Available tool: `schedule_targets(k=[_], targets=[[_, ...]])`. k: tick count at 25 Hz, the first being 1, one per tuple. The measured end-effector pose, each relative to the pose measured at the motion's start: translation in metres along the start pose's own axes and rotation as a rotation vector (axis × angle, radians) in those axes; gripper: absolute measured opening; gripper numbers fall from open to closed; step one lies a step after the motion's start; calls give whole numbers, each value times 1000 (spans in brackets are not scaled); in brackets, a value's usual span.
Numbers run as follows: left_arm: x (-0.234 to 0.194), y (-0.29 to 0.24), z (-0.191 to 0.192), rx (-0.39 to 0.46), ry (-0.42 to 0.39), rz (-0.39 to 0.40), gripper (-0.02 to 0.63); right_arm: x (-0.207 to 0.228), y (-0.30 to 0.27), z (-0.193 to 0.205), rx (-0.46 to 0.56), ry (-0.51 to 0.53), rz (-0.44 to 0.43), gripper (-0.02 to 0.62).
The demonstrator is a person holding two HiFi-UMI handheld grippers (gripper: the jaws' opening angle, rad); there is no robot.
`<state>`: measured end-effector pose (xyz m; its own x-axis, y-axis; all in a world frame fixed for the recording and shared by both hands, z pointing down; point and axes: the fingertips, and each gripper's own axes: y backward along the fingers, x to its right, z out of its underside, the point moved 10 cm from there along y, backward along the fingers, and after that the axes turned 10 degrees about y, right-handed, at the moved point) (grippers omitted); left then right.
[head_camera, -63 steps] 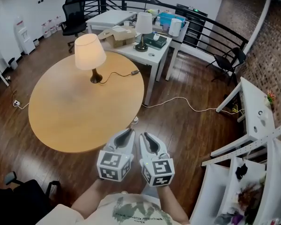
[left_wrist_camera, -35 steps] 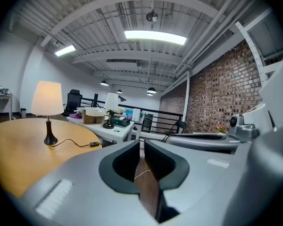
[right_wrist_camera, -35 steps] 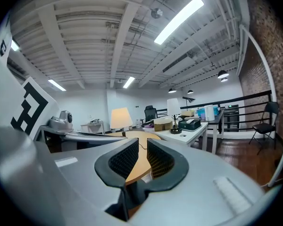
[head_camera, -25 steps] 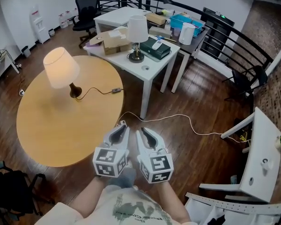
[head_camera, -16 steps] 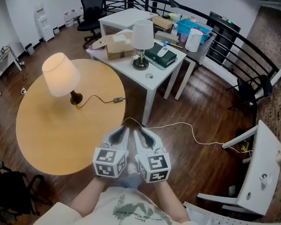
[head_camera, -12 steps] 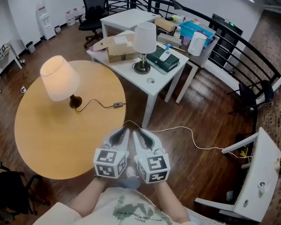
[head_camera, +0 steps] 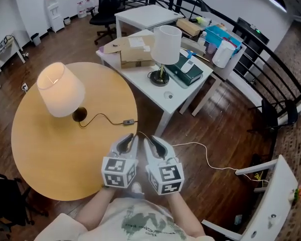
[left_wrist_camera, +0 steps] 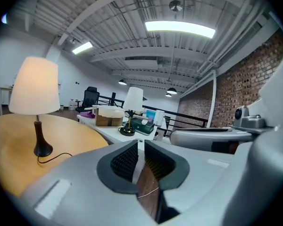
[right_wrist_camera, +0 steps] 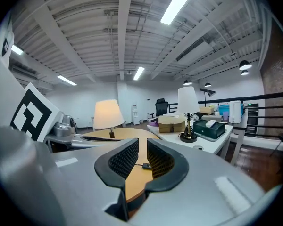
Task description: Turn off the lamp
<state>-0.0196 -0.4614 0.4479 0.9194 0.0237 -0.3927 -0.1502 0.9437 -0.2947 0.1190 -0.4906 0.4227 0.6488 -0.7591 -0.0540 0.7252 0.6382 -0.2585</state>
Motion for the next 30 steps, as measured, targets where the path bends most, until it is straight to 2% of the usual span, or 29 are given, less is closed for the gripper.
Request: schedule_targets(k=[13, 22, 30], targets=[[-44, -42, 5, -9, 95, -101, 28, 18, -64, 9, -37, 31, -105, 57], [-67, -88, 21, -21, 157, -245, 29, 54, -118, 15, -60, 62, -240, 57], [-91, -124, 44, -79, 182, -387, 28, 80, -151, 21, -94, 78, -347, 57]])
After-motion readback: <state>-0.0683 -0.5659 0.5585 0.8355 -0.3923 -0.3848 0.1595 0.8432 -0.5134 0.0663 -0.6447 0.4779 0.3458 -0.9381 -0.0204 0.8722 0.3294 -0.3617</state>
